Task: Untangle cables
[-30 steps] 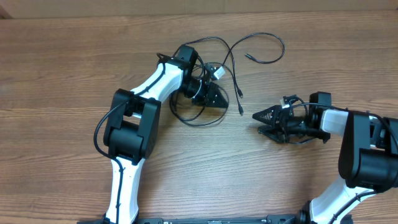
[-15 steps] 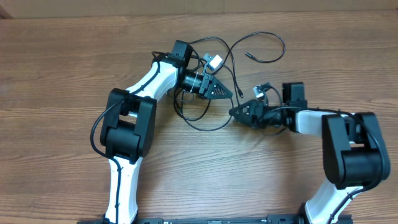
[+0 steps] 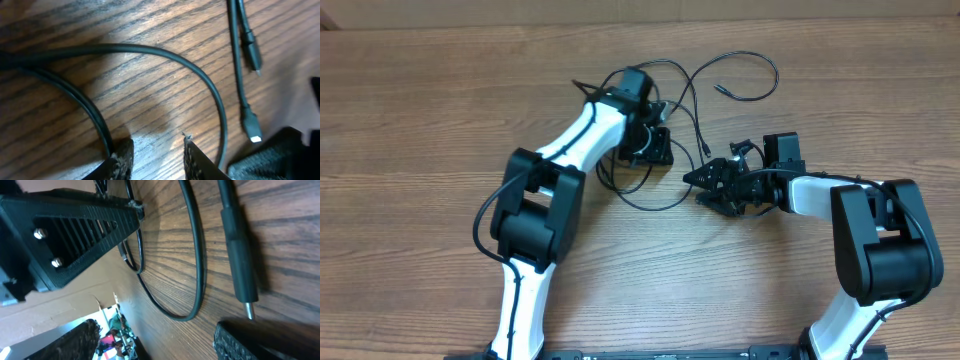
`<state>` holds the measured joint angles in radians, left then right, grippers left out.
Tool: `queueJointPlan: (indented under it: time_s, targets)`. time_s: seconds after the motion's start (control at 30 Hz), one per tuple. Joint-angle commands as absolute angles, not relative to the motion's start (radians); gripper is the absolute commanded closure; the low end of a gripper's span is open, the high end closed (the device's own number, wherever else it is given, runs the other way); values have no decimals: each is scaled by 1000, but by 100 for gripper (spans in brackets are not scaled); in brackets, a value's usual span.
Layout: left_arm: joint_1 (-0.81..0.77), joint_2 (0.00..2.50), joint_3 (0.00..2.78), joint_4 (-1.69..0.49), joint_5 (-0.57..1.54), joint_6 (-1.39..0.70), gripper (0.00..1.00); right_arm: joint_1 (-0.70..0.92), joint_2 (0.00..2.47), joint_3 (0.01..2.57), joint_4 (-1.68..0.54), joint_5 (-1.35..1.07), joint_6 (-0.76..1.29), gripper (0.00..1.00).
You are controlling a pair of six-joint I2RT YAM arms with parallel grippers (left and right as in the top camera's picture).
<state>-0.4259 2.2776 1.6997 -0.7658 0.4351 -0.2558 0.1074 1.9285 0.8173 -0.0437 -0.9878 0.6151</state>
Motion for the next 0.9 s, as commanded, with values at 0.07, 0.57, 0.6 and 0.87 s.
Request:
queueJointPlan:
  time_s: [0.07, 0.57, 0.6, 0.87]
  targets:
    - [-501, 2319, 1680, -851, 211, -270, 72, 112, 1938, 807, -70, -903, 628, 26]
    - [-618, 2319, 1671, -1089, 234, -74, 64, 104, 1938, 807, -108, -821, 727, 28]
    - [-618, 2319, 1670, -1097, 209, -74, 62, 104, 1938, 807, -119, -807, 738, 38]
    - [-601, 2319, 1645, -1097, 78, -11, 66, 106, 1900, 1030, -535, -545, 646, 59]
